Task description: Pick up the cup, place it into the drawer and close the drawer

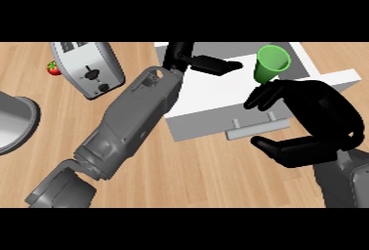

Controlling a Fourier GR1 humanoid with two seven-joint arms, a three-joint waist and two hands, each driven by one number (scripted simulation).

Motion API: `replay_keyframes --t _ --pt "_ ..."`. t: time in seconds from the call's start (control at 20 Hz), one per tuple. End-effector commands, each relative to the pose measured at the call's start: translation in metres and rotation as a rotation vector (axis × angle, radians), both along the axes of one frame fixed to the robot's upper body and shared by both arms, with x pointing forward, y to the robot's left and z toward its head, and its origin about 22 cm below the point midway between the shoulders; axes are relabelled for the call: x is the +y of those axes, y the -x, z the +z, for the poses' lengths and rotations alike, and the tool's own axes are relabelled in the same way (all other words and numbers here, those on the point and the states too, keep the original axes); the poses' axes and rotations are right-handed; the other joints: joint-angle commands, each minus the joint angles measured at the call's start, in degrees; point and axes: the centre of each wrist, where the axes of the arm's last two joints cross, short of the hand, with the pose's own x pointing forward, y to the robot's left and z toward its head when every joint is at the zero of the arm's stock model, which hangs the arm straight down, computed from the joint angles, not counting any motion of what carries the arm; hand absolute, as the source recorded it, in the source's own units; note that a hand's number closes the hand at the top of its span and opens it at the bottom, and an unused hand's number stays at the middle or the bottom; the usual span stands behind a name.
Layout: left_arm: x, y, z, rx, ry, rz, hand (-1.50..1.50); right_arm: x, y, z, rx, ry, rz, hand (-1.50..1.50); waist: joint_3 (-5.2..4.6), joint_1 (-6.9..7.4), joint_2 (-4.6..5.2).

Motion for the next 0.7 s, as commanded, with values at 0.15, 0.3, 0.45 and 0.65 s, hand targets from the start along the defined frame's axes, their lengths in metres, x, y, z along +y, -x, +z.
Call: replay_keyframes --t 0.15,0.3,0.45,0.65 --pt "-0.003 -0.002 0.013 -0.062 0.152 0.056 -1.50 -0.004 0.007 -0.011 0.096 0.387 0.192 1.50 -0.04 2.54 -1.03" --pt "-0.002 -0.002 0.009 -0.054 0.155 0.083 -1.50 -0.005 0.013 -0.011 0.090 0.516 0.154 -1.50 0.01 4.83 -1.53" --pt "0.001 -0.002 0.004 -0.036 0.167 0.117 -1.50 -0.008 0.014 -0.008 0.033 0.653 0.044 -1.50 0.04 6.68 -1.84" --pt "0.003 -0.003 0.005 -0.045 0.214 0.090 -1.50 -0.007 0.013 -0.043 0.023 0.759 -0.064 -1.50 0.08 9.13 -1.88"
